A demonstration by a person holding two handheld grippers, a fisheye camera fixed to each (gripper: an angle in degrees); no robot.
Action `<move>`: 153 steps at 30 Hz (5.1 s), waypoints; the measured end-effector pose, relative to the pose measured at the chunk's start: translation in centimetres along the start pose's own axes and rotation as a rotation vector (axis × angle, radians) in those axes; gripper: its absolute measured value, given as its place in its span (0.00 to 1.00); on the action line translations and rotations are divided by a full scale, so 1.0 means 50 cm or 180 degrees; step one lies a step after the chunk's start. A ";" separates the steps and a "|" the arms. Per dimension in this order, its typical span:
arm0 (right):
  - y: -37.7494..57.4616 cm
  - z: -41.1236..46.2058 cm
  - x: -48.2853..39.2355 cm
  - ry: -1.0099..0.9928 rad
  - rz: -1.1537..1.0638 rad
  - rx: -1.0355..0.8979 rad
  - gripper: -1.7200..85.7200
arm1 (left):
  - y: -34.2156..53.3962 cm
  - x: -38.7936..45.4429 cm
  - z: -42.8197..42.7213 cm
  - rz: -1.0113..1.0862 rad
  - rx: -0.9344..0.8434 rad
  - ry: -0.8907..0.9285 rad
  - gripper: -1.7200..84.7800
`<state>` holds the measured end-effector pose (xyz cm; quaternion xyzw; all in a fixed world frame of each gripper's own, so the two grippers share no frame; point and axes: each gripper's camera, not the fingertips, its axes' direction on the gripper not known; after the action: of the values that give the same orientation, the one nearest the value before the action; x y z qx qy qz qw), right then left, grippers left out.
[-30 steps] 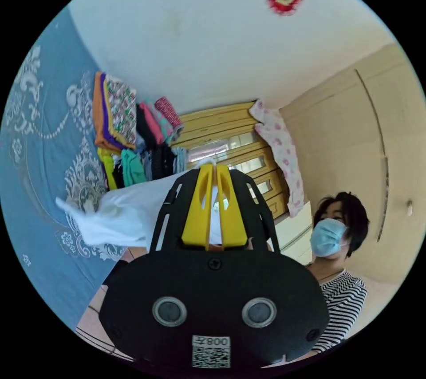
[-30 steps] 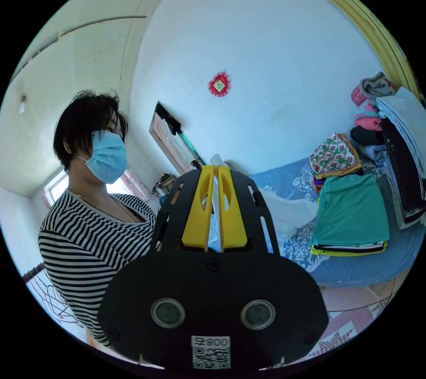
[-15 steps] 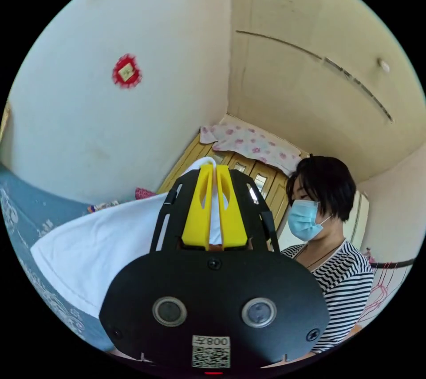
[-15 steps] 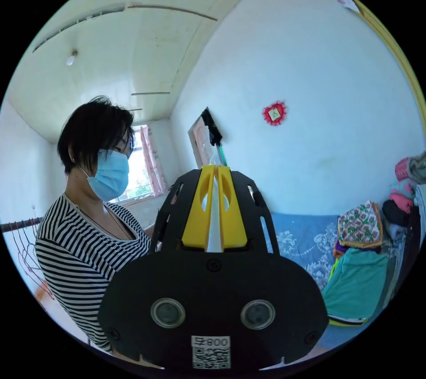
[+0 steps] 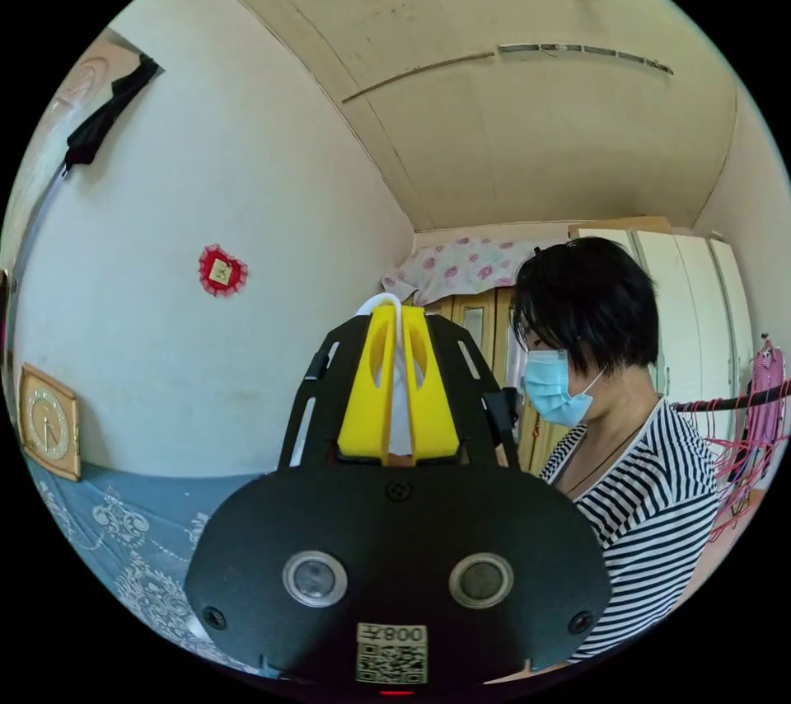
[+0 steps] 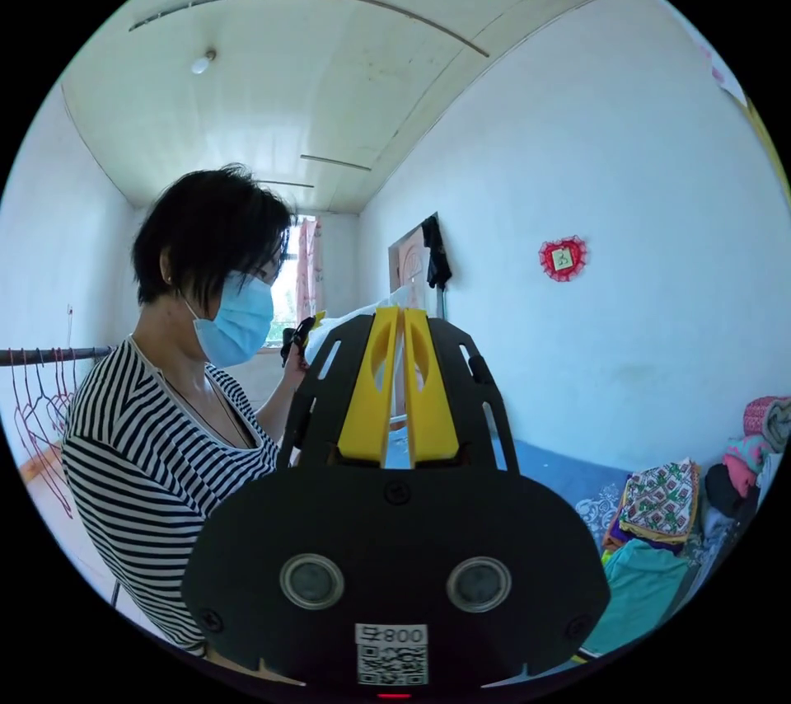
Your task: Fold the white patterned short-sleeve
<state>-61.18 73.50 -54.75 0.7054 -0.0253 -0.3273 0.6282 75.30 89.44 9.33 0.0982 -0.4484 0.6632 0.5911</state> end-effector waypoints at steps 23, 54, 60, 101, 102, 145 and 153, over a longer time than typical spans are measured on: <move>0.472 0.955 0.590 0.0583 0.1232 -0.1481 0.03 | 0.405 -0.784 0.287 -0.1010 -0.1320 -0.1709 0.04; 1.523 0.945 0.043 0.0907 0.3732 -0.3319 0.06 | 1.325 -0.738 0.056 -0.4233 -0.2014 -0.2121 0.16; 1.563 0.911 -0.102 0.1035 0.3841 -0.3388 0.09 | 1.411 -0.744 0.089 -0.4351 -0.2200 -0.2045 0.17; 0.662 0.926 0.075 0.0513 0.2526 -0.1693 0.02 | 0.868 -0.924 0.495 -0.2093 -0.1543 -0.1329 0.05; 0.563 0.925 0.060 0.0517 0.2296 -0.1593 0.02 | 0.838 -0.915 0.505 -0.1982 -0.1530 -0.1316 0.05; 1.466 0.543 -0.409 0.0890 0.4519 -0.2756 0.02 | 1.334 -0.687 0.208 -0.4066 -0.2269 -0.2237 0.11; 1.364 0.707 -0.310 0.1104 0.3976 -0.2585 0.03 | 1.272 -0.896 0.321 -0.3666 -0.2361 -0.2454 0.11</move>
<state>-65.16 35.39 13.63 0.3151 -0.1982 0.2205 0.9016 26.04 53.27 -41.39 0.3346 -0.6925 -0.0216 0.6387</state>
